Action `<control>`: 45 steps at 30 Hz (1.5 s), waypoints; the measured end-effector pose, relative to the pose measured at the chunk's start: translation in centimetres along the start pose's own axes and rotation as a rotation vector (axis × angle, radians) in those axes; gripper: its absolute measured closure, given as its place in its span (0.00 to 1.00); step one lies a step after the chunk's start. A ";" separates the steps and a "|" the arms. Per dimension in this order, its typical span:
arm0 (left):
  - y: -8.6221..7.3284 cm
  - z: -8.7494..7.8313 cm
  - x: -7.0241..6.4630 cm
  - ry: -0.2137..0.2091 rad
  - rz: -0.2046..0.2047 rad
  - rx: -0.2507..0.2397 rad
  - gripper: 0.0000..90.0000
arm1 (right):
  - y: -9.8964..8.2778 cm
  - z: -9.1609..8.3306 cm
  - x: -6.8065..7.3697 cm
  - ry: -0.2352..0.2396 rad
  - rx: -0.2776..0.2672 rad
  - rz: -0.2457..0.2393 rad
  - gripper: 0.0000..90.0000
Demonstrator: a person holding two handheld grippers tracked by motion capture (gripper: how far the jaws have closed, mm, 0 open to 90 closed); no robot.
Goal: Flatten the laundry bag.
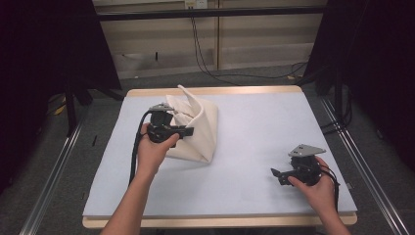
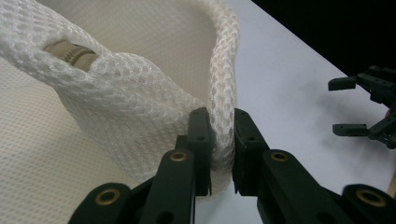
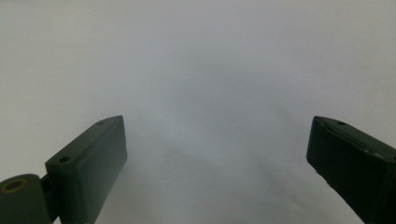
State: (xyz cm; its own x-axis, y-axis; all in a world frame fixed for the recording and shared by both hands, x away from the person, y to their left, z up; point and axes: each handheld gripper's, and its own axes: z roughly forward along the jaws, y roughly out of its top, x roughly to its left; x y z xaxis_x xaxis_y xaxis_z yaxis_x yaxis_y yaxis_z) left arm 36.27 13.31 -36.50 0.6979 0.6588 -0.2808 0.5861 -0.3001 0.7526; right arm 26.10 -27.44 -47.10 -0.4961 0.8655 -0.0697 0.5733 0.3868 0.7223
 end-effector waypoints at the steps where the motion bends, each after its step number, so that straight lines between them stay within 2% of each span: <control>1: 0.0 0.2 -0.2 -0.004 0.001 0.002 0.89 | 0.0 0.0 0.0 0.001 0.001 -0.002 0.05; 6: -0.1 1.2 -0.6 -0.026 0.010 0.017 0.89 | 0.0 0.0 0.1 0.001 0.003 -0.001 0.05; 9: -0.2 1.6 -0.8 -0.025 0.001 0.016 0.89 | 0.0 0.0 0.1 -0.002 0.007 -0.001 0.05; 17: -0.3 1.8 -0.8 -0.028 0.011 0.030 0.89 | 0.0 0.1 0.1 -0.003 0.010 -0.005 0.05; 24: -0.3 2.2 -0.9 -0.025 0.013 0.027 0.88 | 0.0 0.1 0.2 0.004 0.012 -0.013 0.05; 27: -0.3 2.3 -0.9 -0.027 0.002 0.017 0.88 | 0.0 0.1 0.2 0.004 0.015 -0.007 0.05; 32: -0.3 2.6 -1.2 -0.047 0.006 0.023 0.87 | -0.1 0.1 0.1 0.000 0.013 -0.016 0.05; 36: -0.3 2.9 -1.3 -0.047 0.012 0.023 0.86 | 0.0 0.1 0.2 0.003 0.017 -0.004 0.05; 45: -0.2 4.0 -1.6 -0.070 -0.002 0.020 0.84 | -0.1 0.1 0.1 -0.003 0.011 -0.013 0.06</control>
State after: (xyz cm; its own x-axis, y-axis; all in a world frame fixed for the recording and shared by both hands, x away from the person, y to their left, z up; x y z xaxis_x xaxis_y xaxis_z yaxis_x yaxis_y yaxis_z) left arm 36.65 9.58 -38.56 0.7236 0.6098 -0.3235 0.5948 -0.3129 0.7405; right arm 26.07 -27.41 -47.19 -0.5019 0.8612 -0.0810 0.5738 0.4015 0.7138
